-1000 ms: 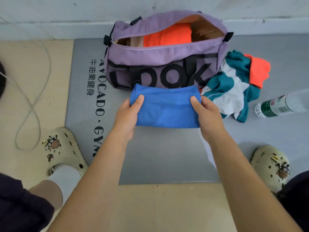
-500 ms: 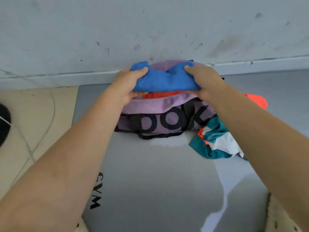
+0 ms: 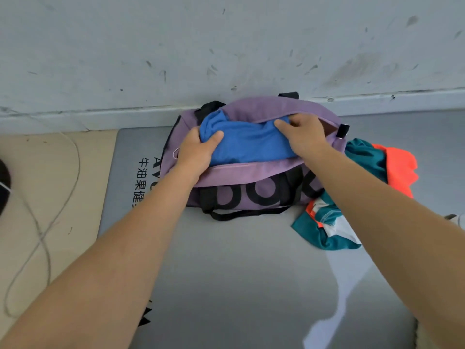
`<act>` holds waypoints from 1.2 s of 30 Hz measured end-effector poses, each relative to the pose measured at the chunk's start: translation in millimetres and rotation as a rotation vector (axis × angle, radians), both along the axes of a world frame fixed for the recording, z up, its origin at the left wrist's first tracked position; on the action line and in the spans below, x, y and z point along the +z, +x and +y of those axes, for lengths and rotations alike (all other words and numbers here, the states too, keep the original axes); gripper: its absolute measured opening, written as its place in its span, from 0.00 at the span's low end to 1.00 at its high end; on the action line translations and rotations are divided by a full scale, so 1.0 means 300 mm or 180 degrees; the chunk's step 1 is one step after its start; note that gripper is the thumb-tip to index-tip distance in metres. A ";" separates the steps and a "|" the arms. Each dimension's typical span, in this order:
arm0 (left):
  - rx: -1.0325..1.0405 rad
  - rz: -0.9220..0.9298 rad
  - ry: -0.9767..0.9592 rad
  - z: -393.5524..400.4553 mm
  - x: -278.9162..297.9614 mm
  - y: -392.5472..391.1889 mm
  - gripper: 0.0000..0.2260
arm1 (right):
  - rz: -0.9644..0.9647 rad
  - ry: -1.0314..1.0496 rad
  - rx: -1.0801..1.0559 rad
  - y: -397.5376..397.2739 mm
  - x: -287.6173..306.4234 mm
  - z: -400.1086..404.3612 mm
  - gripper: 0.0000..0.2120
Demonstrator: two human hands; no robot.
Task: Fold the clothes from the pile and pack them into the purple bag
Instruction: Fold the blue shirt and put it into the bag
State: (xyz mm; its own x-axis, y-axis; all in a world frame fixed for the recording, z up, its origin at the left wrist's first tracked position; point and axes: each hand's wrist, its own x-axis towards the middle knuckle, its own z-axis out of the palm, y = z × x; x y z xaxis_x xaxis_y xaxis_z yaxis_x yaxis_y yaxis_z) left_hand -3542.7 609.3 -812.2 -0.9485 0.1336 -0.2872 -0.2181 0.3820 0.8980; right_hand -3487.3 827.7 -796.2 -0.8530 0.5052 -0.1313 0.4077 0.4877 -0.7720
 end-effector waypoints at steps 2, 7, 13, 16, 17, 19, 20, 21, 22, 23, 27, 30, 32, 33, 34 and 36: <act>-0.0377 0.0162 -0.0437 -0.011 -0.016 0.006 0.21 | -0.0221 0.0539 0.0266 0.015 -0.017 0.005 0.22; -0.0986 0.0955 -0.1757 -0.065 0.035 0.017 0.26 | -0.0363 0.1524 0.0672 0.102 0.000 0.012 0.24; -0.1174 0.1908 -0.2809 -0.114 0.126 0.042 0.22 | -0.0570 0.2342 0.0923 0.200 0.092 0.040 0.30; -0.1221 0.1938 -0.2800 -0.117 0.139 0.037 0.25 | -0.0643 0.2236 0.0783 0.192 0.127 0.043 0.30; -0.1226 0.1909 -0.2751 -0.113 0.142 0.039 0.27 | -0.0603 0.2172 0.0763 0.184 0.135 0.041 0.32; -0.1237 0.1880 -0.2589 -0.102 0.145 0.046 0.29 | -0.0484 0.2033 0.0712 0.169 0.142 0.032 0.34; -0.1290 0.1897 -0.2491 -0.097 0.144 0.047 0.29 | -0.0458 0.1965 0.0698 0.162 0.143 0.028 0.34; -0.1415 0.1962 -0.2386 -0.090 0.143 0.047 0.29 | -0.0455 0.1920 0.0722 0.159 0.141 0.026 0.34; -0.1618 0.2048 -0.2294 -0.081 0.138 0.048 0.27 | -0.0457 0.1888 0.0796 0.160 0.139 0.025 0.35; -0.1861 0.2085 -0.2276 -0.068 0.127 0.051 0.26 | -0.0430 0.1848 0.0900 0.165 0.139 0.025 0.35; -0.2043 0.1165 -0.3151 -0.022 0.053 0.066 0.33 | 0.0206 0.1608 0.1029 0.250 0.143 0.022 0.28; -0.1297 0.1275 -0.3079 0.017 0.057 0.101 0.29 | 0.0837 0.1696 0.0521 0.386 0.097 0.043 0.23; -0.1353 0.2052 -0.2663 0.073 0.077 0.168 0.21 | 0.0847 0.1715 0.0093 0.494 0.033 0.088 0.20; -0.1438 0.2416 -0.2373 0.108 0.082 0.218 0.17 | 0.0657 0.1674 -0.0078 0.545 -0.005 0.117 0.21; -0.1489 0.2637 -0.2069 0.145 0.088 0.276 0.14 | 0.0329 0.1562 -0.0218 0.591 -0.043 0.147 0.23; -0.1680 0.2521 -0.1499 0.219 0.102 0.395 0.11 | -0.0557 0.1168 -0.0431 0.664 -0.112 0.195 0.34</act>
